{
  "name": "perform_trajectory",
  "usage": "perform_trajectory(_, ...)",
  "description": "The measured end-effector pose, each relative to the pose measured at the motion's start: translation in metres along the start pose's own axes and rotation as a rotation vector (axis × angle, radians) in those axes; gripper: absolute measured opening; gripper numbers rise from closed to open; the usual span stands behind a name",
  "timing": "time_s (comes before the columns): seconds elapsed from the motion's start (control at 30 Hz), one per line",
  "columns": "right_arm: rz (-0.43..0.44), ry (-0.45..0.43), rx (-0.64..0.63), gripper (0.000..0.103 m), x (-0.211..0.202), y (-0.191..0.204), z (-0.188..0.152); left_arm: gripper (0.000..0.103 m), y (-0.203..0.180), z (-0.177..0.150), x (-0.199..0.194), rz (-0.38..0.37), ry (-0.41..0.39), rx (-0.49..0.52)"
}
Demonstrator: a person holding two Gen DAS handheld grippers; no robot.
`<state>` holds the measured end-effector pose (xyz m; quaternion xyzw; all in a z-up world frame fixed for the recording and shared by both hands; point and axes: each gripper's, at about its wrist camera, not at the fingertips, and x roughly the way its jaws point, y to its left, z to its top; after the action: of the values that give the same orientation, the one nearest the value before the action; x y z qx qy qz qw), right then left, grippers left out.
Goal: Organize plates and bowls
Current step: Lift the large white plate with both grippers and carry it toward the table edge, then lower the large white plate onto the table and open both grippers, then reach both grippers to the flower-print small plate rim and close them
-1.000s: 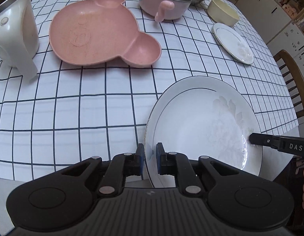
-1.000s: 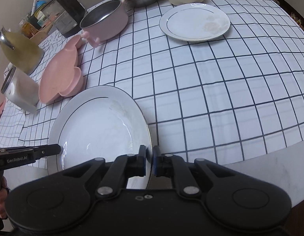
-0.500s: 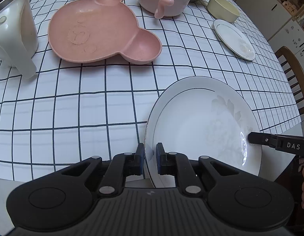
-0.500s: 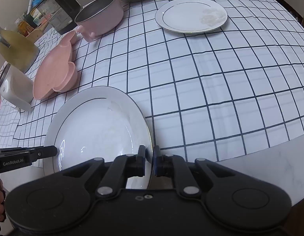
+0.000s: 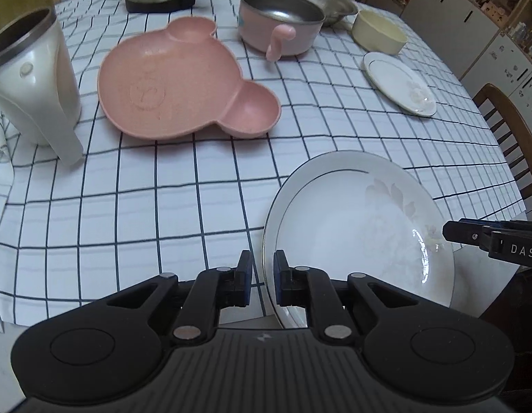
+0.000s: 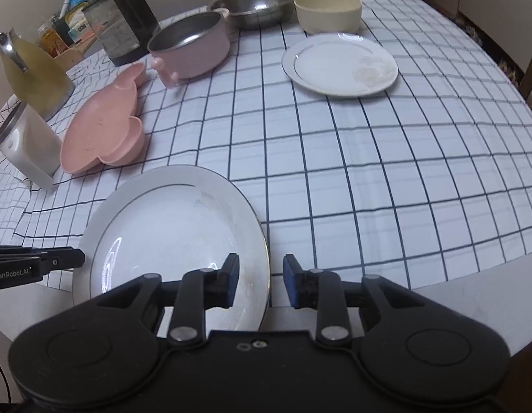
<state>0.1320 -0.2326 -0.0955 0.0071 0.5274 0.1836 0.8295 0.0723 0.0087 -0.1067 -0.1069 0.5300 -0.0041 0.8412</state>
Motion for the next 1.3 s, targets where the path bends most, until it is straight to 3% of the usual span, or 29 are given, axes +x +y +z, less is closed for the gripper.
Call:
perform_trajectory(0.4,0.02,-0.136,-0.037,0.046,-0.039,0.027,0.001,0.017,-0.007,0.007,-0.043,-0.043,-0.174,0.067)
perform_trajectory(0.5,0.015,-0.18,-0.048,0.054,-0.052,0.035,0.002,0.03,-0.009,0.009,-0.05,-0.047,-0.209,0.079)
perform_trajectory(0.53,0.014,-0.194,-0.05,0.058,-0.056,0.036,0.002,0.039,-0.009,0.01,-0.053,-0.049,-0.222,0.085)
perform_trajectory(0.57,0.014,-0.209,-0.052,0.062,-0.06,0.038,0.003,0.054,-0.011,0.01,-0.055,-0.052,-0.237,0.091)
perform_trajectory(0.63,0.009,-0.233,-0.054,0.064,-0.066,0.041,0.004,0.069,-0.013,0.01,-0.062,-0.059,-0.28,0.1)
perform_trajectory(0.73,-0.004,-0.264,-0.054,0.066,-0.076,0.044,0.005,0.07,-0.02,0.014,-0.07,-0.079,-0.313,0.124)
perform_trajectory(1.17,-0.091,-0.408,-0.057,0.1,-0.109,0.051,0.007,0.079,-0.042,0.029,-0.09,-0.113,-0.416,0.186)
perform_trajectory(1.3,-0.115,-0.437,-0.064,0.103,-0.114,0.046,0.01,0.081,-0.05,0.036,-0.092,-0.114,-0.433,0.193)
